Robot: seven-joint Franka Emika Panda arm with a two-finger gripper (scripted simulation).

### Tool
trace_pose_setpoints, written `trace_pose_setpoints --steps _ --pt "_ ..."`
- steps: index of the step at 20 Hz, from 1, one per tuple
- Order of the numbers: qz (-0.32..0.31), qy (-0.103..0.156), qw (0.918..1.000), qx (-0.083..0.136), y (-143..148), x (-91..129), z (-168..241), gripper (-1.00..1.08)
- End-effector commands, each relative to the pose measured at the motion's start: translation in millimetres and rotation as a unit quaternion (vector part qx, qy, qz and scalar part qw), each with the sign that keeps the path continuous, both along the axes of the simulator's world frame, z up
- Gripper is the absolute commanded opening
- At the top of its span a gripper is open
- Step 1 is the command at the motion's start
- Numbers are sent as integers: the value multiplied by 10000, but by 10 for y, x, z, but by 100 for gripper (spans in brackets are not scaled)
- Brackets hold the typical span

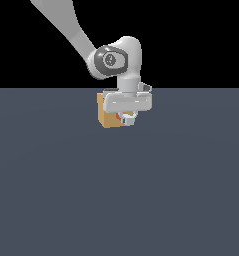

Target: Insert the peg into the horizontal hole in a box.

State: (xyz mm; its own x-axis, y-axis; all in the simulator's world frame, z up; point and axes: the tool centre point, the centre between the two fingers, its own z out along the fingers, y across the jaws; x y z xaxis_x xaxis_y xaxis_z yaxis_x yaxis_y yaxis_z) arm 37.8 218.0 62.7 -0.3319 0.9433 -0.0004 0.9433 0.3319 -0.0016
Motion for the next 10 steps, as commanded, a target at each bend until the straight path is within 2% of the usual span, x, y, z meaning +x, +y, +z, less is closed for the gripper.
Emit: trace_pose_setpoints --steps 1,6,10 --pt "12 -8 10000 7 204 -72 10 -100" --pt "13 -11 10000 8 507 -175 14 -100" --pt "13 -13 10000 9 583 -197 17 -100"
